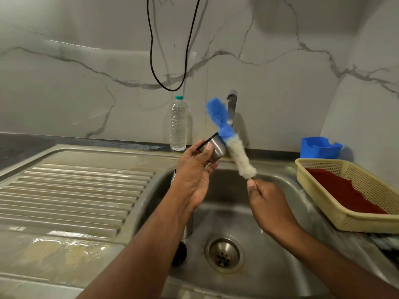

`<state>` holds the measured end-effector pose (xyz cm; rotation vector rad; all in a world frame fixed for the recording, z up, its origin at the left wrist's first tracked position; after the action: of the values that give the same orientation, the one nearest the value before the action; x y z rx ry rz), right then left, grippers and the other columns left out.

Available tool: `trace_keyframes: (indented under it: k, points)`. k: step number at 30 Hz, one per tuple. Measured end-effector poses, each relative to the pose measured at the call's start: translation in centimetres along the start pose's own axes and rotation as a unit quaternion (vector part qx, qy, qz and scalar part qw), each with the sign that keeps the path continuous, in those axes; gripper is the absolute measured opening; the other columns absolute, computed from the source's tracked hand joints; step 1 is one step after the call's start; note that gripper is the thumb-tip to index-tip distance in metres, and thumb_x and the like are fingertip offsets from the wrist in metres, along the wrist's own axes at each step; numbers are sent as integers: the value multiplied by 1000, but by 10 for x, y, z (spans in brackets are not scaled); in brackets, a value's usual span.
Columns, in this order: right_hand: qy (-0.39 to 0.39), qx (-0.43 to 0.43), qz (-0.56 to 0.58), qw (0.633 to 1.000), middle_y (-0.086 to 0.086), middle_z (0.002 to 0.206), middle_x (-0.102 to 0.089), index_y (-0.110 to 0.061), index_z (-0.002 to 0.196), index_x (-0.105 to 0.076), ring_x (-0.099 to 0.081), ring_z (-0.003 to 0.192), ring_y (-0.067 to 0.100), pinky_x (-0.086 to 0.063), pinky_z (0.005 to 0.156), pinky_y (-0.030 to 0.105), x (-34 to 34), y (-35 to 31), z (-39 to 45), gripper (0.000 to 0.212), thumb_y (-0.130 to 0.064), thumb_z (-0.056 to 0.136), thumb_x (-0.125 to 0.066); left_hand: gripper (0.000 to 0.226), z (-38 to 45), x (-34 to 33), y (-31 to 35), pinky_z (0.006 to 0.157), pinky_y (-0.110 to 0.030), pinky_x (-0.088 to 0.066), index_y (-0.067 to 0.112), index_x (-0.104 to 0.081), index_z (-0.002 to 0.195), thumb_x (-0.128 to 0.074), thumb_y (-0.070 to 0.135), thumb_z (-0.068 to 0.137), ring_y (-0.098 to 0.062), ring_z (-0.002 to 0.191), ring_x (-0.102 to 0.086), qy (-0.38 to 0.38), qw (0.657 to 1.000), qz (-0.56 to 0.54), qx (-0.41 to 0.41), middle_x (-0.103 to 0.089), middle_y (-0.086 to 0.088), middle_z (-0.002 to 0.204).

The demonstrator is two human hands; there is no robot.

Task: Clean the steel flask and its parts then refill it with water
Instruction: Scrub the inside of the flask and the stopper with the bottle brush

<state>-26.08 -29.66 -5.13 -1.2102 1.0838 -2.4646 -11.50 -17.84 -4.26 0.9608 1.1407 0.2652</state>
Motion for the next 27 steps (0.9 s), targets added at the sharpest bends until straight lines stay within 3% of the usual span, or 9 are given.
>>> trace_keyframes:
  k: [2, 5, 8, 12, 15, 20, 24, 27]
  points:
    - [5, -3, 7, 1000, -8, 59, -49, -28, 71, -50, -50, 50, 0, -36, 47, 16, 1, 0, -1, 41, -28, 111, -43, 45, 0, -1, 0, 86, -35, -56, 4, -62, 132, -72, 16, 89, -19, 99, -70, -9, 1000, -14, 3, -74, -11, 114]
    - [33, 59, 2, 998, -7, 57, -49, -30, 71, -50, -53, 54, 4, -38, 48, 20, 5, -12, -4, 38, -29, 109, -44, 48, -2, -5, 1, 93, -39, -58, 2, -64, 126, -72, 18, 82, -21, 99, -72, -25, 999, -38, 7, -76, -11, 110]
    - [-5, -7, 12, 1000, -4, 63, -53, -26, 75, -54, -51, 55, 8, -39, 53, 26, -2, 1, -2, 38, -30, 110, -42, 59, -2, -4, -2, 94, -46, -62, -4, -55, 139, -72, 10, 84, -31, 114, -70, -21, 998, -52, 22, -70, -21, 127]
    - [-4, -7, 4, 1000, -1, 66, -53, -20, 74, -53, -49, 59, 11, -39, 55, 27, -4, 2, -3, 40, -29, 111, -41, 40, -6, -13, 2, 91, -49, -63, -3, -57, 127, -69, 3, 89, -41, 125, -64, -56, 992, -106, 37, -66, -26, 128]
    - [0, -11, 26, 1000, -2, 64, -52, -20, 71, -51, -46, 56, 7, -35, 53, 21, -3, 1, -2, 42, -28, 111, -41, 23, -6, -11, 2, 99, -49, -60, -2, -62, 121, -62, 1, 99, -40, 130, -61, -57, 994, -91, 33, -67, -23, 123]
    - [40, 65, 31, 997, -8, 57, -47, -25, 68, -50, -49, 53, 6, -36, 49, 19, 0, -11, -7, 40, -26, 109, -45, 19, -5, -12, -2, 111, -53, -50, 0, -64, 117, -59, 10, 102, -36, 122, -65, -38, 993, -104, 33, -69, -21, 120]
    - [14, 18, 19, 1000, -6, 61, -50, -26, 71, -51, -47, 53, 8, -37, 53, 25, -3, 1, -2, 40, -28, 110, -43, 25, -3, -11, -4, 111, -54, -49, -1, -62, 120, -55, 19, 106, -39, 121, -67, -32, 992, -115, 43, -72, -24, 115]
    - [31, 75, -15, 997, -8, 59, -50, -30, 73, -50, -52, 55, 10, -40, 48, 28, -1, -11, -7, 35, -33, 107, -42, 29, -4, -14, -2, 107, -52, -52, 3, -65, 119, -50, 26, 109, -30, 99, -74, -42, 991, -118, 41, -77, -15, 99]
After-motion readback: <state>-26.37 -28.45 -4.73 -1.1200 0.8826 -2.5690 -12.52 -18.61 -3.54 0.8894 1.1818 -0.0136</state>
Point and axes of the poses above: each hand's wrist, its own z-axis towards the middle knuckle, its own x-axis out of the back of the hand, y = z × x, the point moved 8 cm from there along z, towards the middle knuckle
